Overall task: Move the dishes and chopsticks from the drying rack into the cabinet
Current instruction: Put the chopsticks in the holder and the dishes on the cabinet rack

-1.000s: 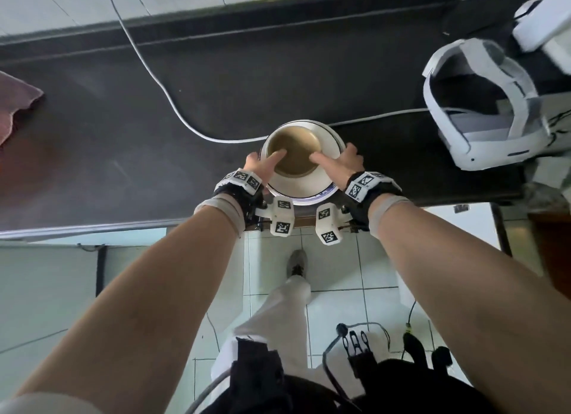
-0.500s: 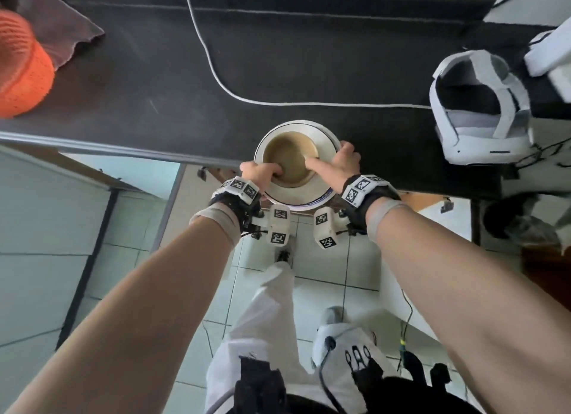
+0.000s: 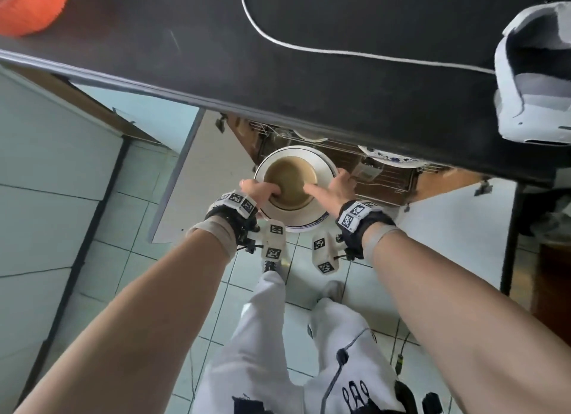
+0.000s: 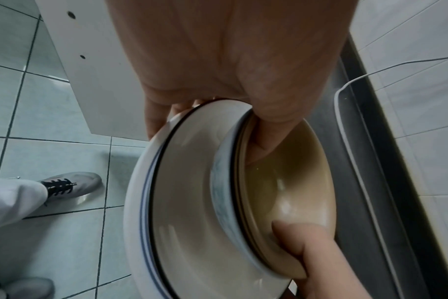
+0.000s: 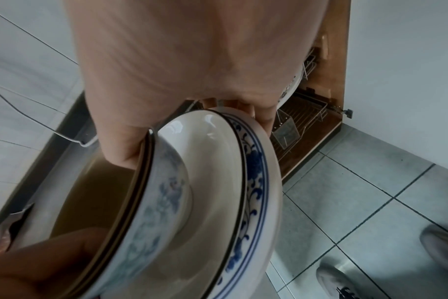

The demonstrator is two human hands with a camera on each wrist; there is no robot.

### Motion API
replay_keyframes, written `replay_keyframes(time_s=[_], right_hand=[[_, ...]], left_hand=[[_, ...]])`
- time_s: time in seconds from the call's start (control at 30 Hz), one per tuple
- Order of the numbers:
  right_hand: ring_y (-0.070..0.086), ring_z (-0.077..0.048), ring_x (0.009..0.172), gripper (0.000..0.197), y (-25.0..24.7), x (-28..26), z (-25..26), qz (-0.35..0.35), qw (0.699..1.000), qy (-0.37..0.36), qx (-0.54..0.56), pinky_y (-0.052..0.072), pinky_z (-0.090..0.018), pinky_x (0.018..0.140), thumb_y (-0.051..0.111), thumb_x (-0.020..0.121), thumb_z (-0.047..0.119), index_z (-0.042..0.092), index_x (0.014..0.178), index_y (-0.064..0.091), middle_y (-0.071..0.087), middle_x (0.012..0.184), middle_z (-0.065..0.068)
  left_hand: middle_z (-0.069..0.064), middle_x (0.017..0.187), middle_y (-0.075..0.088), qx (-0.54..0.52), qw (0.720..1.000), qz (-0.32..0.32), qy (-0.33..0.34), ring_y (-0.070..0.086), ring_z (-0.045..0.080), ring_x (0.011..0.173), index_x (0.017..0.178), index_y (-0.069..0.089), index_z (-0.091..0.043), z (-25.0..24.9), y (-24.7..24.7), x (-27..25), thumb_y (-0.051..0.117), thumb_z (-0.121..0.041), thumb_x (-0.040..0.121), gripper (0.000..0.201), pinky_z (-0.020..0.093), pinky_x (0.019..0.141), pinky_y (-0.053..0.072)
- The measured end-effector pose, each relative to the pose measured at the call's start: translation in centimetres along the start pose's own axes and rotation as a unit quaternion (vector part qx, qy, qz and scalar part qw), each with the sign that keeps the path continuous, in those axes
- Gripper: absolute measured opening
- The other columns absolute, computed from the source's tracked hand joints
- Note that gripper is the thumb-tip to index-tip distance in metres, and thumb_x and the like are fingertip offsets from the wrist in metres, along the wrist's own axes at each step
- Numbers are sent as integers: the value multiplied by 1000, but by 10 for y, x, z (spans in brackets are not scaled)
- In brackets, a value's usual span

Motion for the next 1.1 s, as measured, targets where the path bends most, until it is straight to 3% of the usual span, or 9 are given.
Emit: replay_keyframes(time_s=[0.2, 0.3, 0.43, 0.53, 0.6, 0.73, 0.87, 0.97, 1.1], right_hand=[[35, -38, 140, 107, 47, 70, -27, -1, 1000, 13, -11, 36, -48, 114, 79, 75, 48, 2, 151, 19, 26, 154, -23], [32, -39, 143, 109, 62, 115, -37, -19, 1000, 6, 0, 34, -49, 115, 79, 74, 52, 4, 152, 19, 23, 156, -24], [30, -38, 146, 118, 78, 183, -43, -57, 998, -15, 21, 31, -49, 118, 79, 70, 62, 9, 155, 17, 21, 160, -21], [25, -38, 150, 127, 84, 229, -42, -93, 994, -44, 39, 27, -53, 120, 75, 65, 73, 13, 157, 13, 15, 164, -21], [23, -37, 151, 125, 85, 261, -36, -106, 991, -70, 47, 24, -52, 121, 68, 68, 78, 13, 158, 12, 14, 164, -20], [27, -35, 149, 123, 81, 309, -25, -142, 980, -129, 61, 24, -49, 120, 60, 69, 83, 13, 159, 13, 22, 163, -18], [27, -36, 149, 121, 81, 349, -12, -173, 969, -157, 76, 22, -50, 121, 53, 69, 85, 9, 158, 19, 25, 163, -19], [35, -39, 143, 112, 73, 366, -12, -190, 966, -159, 75, 29, -51, 116, 46, 73, 84, 7, 153, 31, 31, 159, -22], [28, -34, 148, 102, 64, 365, -24, -183, 967, -159, 81, 23, -48, 118, 49, 81, 79, 11, 155, 28, 26, 163, -17]], left_hand=[[19, 130, 56, 32, 999, 1, 13, 65, 31, 93, 97, 50, -8, 17, 19, 74, 78, -20, 74, 38, 54, 83, 63], [19, 129, 59, 8, 999, 7, 30, 67, 35, 107, 109, 47, -9, 16, 39, 121, 78, -27, 67, 56, 55, 91, 61], [14, 123, 66, -11, 997, -24, 78, 67, 33, 108, 129, 49, -6, 6, 70, 199, 77, -47, 55, 89, 48, 97, 59], [11, 118, 65, -51, 990, -16, 131, 65, 29, 104, 133, 54, 1, -16, 87, 231, 76, -32, 84, 62, 39, 98, 57], [15, 120, 66, -55, 984, -29, 165, 66, 32, 112, 131, 60, 4, -32, 95, 256, 72, -32, 90, 55, 37, 98, 55], [18, 136, 65, -60, 971, -25, 231, 63, 32, 125, 136, 60, 2, -59, 108, 296, 69, -39, 87, 64, 38, 105, 51], [8, 119, 71, -74, 950, -56, 299, 67, 26, 111, 126, 70, -5, -80, 118, 318, 65, -63, 59, 89, 37, 106, 51], [6, 110, 64, -64, 940, -57, 329, 63, 24, 109, 127, 67, -1, -91, 128, 327, 66, -52, 83, 68, 37, 106, 49], [17, 129, 69, -59, 941, -44, 332, 65, 33, 122, 131, 64, 1, -97, 139, 338, 68, -51, 82, 72, 39, 108, 49]])
Point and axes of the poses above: each hand's wrist, its own x-axis towards the middle knuckle, its own y-axis out of the palm, z = x × y, the point moved 2 cm from there along x, towards the middle knuckle
